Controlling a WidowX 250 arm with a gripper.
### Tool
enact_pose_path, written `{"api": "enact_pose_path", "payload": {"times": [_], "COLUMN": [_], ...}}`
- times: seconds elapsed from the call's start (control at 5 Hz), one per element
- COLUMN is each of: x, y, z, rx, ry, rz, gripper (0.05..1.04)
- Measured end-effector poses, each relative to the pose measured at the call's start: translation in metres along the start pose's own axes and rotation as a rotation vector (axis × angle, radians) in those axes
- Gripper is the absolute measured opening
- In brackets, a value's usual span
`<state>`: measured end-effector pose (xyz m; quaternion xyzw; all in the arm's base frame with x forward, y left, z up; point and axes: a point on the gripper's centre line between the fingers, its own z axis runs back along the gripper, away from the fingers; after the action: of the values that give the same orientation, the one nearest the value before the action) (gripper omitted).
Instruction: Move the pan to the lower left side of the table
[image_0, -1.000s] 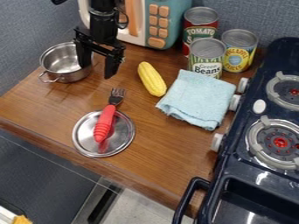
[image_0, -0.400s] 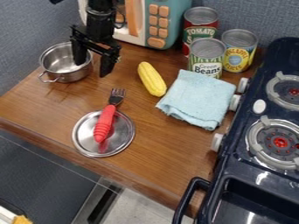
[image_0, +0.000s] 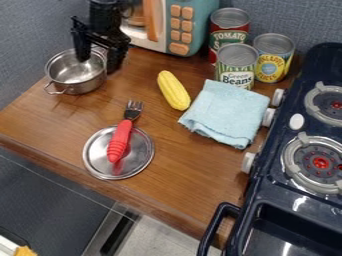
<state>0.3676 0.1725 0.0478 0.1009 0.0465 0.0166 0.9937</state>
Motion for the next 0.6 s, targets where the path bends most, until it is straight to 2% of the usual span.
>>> {"api": "enact_pose_path", "payload": {"times": [0.4, 0.6], "x": [0.005, -0.006], "y": [0.001, -0.008], "z": [-0.016, -0.031], "rx": [0.0, -0.011], "ry": [0.021, 0.056], "rz": [0.015, -0.01], "gripper": [0.999, 0.942]}}
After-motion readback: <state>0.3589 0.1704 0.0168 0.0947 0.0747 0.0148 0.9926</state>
